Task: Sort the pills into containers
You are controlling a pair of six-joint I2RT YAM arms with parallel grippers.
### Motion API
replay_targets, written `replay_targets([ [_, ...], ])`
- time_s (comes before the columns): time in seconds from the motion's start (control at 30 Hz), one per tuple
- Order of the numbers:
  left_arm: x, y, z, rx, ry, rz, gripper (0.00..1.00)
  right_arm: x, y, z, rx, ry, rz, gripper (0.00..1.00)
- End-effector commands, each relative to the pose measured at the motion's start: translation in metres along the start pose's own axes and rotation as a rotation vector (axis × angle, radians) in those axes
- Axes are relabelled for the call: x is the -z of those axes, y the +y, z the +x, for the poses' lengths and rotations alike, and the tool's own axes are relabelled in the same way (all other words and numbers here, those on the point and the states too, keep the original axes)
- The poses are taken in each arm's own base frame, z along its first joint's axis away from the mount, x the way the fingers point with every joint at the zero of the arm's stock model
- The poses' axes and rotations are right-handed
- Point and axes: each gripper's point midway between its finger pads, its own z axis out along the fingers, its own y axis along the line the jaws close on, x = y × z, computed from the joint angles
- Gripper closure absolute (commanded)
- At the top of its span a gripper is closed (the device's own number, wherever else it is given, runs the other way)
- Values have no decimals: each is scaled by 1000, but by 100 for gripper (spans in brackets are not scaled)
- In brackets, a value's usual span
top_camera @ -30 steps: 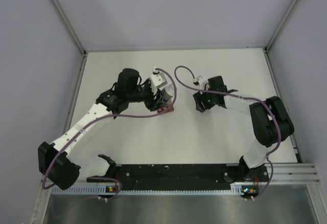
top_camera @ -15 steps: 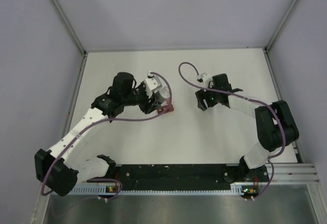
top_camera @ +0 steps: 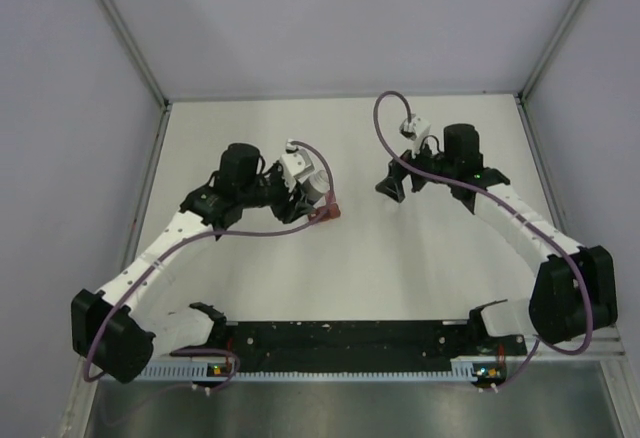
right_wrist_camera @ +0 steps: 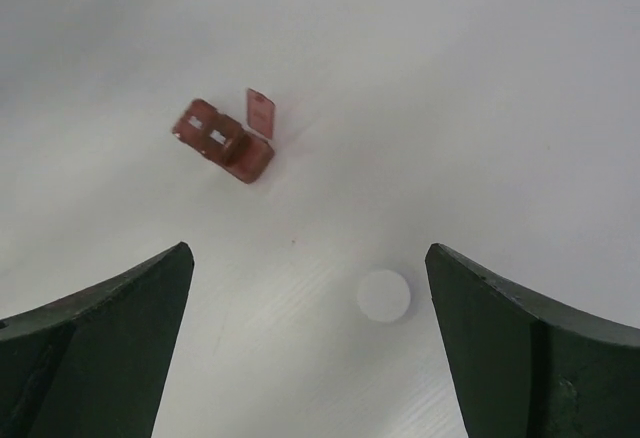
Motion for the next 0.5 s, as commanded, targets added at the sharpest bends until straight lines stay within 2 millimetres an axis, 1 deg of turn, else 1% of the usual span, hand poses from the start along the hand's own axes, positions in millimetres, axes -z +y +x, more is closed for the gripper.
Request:
replay_targets([
  [0.0, -5, 10, -42, -9, -116, 9, 100, 21, 45, -63, 70, -161, -223, 1],
  [0.1, -9, 11, -52, 14, -137, 25, 100, 31, 62, -91, 65, -223, -306, 1],
  [0.17, -10, 11, -60, 28, -157, 39, 100, 35, 69, -106, 62, -260, -341, 1],
  [0.27, -11, 12, -67, 36, -167, 50, 100, 34, 73, -117, 85, -272, -345, 1],
  [0.47, -11, 8, -71, 52, -173, 75, 100, 28, 82, -123, 102, -266, -360, 1],
])
